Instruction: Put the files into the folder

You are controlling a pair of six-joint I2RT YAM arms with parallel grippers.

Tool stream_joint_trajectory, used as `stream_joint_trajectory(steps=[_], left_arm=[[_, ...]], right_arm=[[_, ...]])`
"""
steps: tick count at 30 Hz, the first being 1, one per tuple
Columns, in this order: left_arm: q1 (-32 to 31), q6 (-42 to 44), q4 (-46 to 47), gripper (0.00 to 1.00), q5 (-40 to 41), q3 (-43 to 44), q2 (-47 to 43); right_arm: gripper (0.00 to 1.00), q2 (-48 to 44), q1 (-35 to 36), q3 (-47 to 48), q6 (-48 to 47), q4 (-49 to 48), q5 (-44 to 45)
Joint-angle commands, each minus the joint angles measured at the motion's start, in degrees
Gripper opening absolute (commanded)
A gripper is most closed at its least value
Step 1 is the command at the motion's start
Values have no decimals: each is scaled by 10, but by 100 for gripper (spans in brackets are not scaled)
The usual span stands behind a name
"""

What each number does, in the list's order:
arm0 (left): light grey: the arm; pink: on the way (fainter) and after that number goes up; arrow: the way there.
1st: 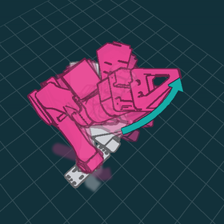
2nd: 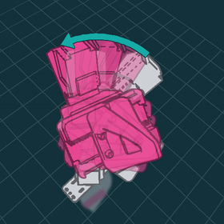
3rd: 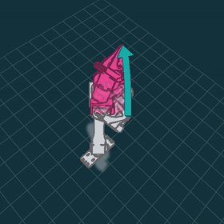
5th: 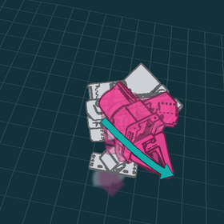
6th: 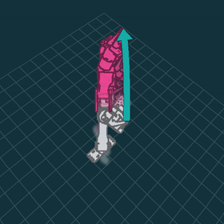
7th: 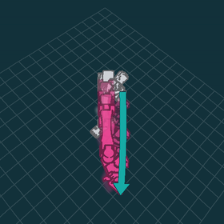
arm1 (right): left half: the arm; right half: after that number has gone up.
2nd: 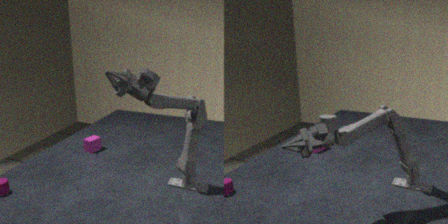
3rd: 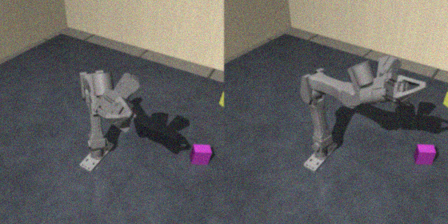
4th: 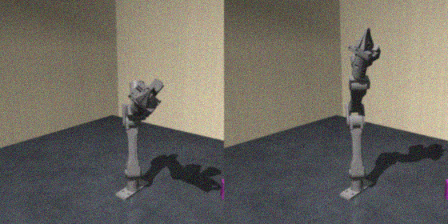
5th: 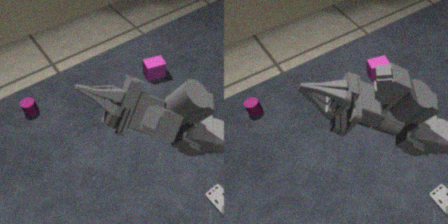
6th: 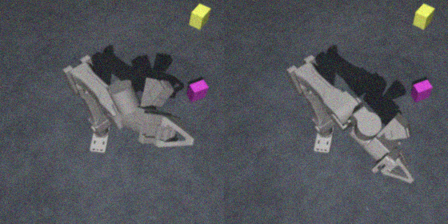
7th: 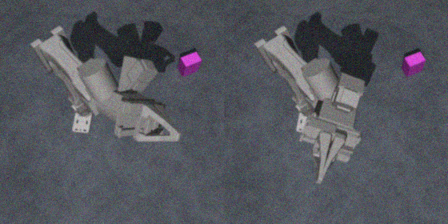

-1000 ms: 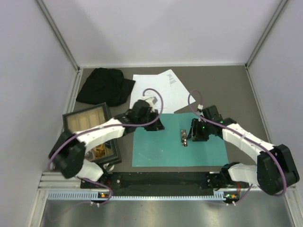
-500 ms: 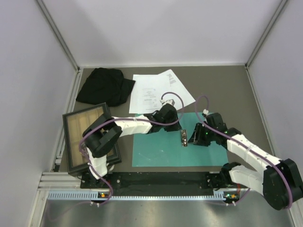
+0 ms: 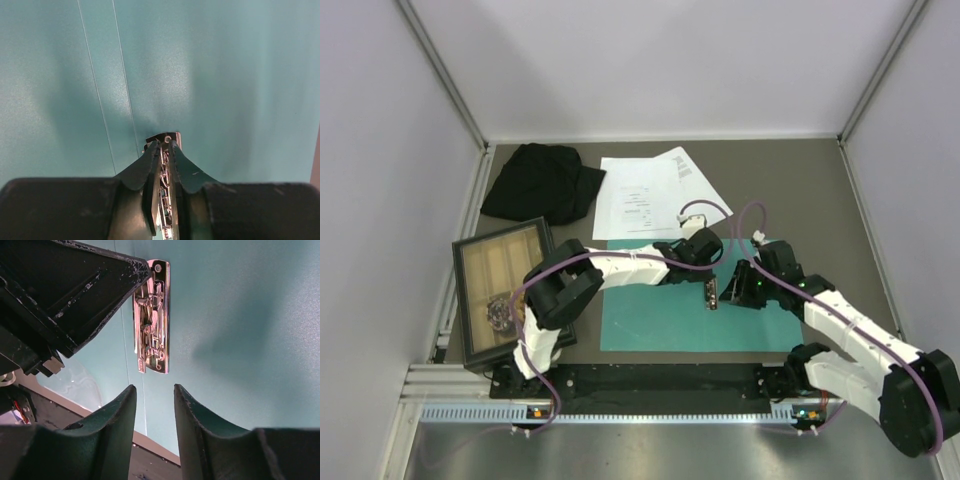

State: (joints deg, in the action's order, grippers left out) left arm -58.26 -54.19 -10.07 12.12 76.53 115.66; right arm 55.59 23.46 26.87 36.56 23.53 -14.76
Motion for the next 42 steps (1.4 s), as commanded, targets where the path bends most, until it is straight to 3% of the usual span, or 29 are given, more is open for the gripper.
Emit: stream_joint_trajectory(steps=[1, 3, 19, 33, 42], left_arm=[[-14, 3, -24, 25, 41, 17, -3], [-16, 13, -24, 31, 44, 15, -14], [-15, 59, -38, 36, 79, 9, -60], [-15, 38, -67, 22, 73, 43, 6], [-15, 30, -64, 22, 69, 27, 4]], right_arm=[[37, -10, -2, -14, -6, -18, -10], [37, -13, -1, -21, -9, -20, -8], [37, -12, -1, -31, -9, -38, -21], [35, -12, -1, -41, -8, -52, -41], [35, 2, -1, -50, 2, -74, -59]])
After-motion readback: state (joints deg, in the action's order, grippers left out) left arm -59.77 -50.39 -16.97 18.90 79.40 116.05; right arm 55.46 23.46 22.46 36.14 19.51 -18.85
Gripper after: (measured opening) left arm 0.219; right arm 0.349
